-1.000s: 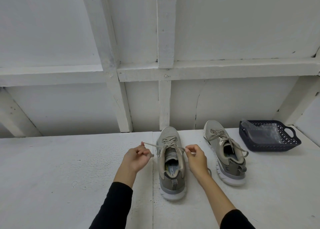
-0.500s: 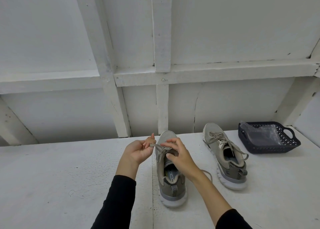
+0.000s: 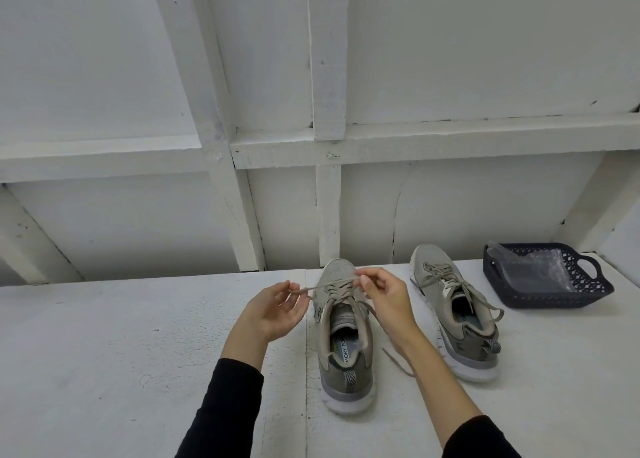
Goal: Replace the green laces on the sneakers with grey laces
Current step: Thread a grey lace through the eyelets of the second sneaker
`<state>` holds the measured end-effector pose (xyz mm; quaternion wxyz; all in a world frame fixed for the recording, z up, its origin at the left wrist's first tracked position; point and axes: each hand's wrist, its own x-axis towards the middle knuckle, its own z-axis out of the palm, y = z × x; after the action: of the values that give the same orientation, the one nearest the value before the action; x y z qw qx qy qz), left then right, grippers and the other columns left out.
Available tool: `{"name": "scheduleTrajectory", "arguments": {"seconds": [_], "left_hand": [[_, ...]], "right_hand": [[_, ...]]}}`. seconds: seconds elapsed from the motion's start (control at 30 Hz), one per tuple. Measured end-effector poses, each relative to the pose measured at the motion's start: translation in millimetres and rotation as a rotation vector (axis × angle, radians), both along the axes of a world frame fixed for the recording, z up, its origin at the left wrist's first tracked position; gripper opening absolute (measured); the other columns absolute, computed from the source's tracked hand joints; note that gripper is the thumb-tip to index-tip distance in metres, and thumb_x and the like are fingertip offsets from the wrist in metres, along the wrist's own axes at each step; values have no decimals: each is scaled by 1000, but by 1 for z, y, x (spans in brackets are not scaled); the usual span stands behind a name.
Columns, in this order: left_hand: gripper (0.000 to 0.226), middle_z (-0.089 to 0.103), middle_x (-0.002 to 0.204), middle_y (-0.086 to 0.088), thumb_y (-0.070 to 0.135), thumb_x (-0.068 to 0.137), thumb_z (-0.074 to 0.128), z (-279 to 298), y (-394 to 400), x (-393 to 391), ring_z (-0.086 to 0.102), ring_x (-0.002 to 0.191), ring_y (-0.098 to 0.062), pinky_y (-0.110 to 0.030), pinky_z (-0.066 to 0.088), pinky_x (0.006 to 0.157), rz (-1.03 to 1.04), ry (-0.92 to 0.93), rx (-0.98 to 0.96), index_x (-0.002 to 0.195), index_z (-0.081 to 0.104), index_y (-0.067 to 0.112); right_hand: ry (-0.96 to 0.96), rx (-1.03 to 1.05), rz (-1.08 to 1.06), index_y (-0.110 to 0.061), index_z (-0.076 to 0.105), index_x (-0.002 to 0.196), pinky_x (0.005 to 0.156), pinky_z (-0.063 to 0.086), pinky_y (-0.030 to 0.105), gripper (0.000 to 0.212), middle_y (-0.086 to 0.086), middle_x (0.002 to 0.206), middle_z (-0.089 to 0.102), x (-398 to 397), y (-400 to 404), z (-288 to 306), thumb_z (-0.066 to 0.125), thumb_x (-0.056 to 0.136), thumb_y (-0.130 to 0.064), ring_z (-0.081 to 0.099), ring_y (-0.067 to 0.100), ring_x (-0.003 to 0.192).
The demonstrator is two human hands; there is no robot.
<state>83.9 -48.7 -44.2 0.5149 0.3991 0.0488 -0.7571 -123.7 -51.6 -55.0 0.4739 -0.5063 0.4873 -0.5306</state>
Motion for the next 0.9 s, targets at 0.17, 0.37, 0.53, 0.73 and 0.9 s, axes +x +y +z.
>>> {"name": "scheduleTrajectory", "arguments": {"seconds": [0.17,0.37,0.53,0.73,0.9], "left_hand": [[16,68,66,-9,12,94,63,-11,2,-8,67,59,-13,-25,59,54,40,-490,-12,81,61,2],[17,64,106,-18,13,101,51,-12,-2,-21,65,95,-27,-35,54,83,204,-538,-152,107,54,-2],[11,65,104,4,24,98,55,-8,0,-39,63,100,-15,-26,51,85,56,-1175,-459,101,63,17],[20,65,113,13,28,97,57,-1,-2,-56,58,106,1,-5,45,81,-347,-1338,-902,113,68,24],[13,69,88,7,21,96,60,-5,-5,-63,64,82,0,-11,50,75,-392,-1371,-863,97,73,17]], "right_hand": [[1,20,-44,-6,60,85,54,47,18,8,5,71,68,-8,-1,1,62,89,1,60,7,57],[158,-19,-7,-18,66,89,69,53,21,23,6,81,70,-10,0,-4,53,95,0,66,12,72],[175,-40,-69,-14,54,82,60,50,19,15,2,77,71,-5,2,-1,56,95,-6,64,10,66],[287,-116,-157,-18,72,78,66,39,9,6,-1,89,59,-11,0,-2,72,84,-18,48,8,71],[239,-139,-199,-22,71,89,67,41,8,9,-3,93,64,-11,2,0,64,91,-16,55,3,79]]}}
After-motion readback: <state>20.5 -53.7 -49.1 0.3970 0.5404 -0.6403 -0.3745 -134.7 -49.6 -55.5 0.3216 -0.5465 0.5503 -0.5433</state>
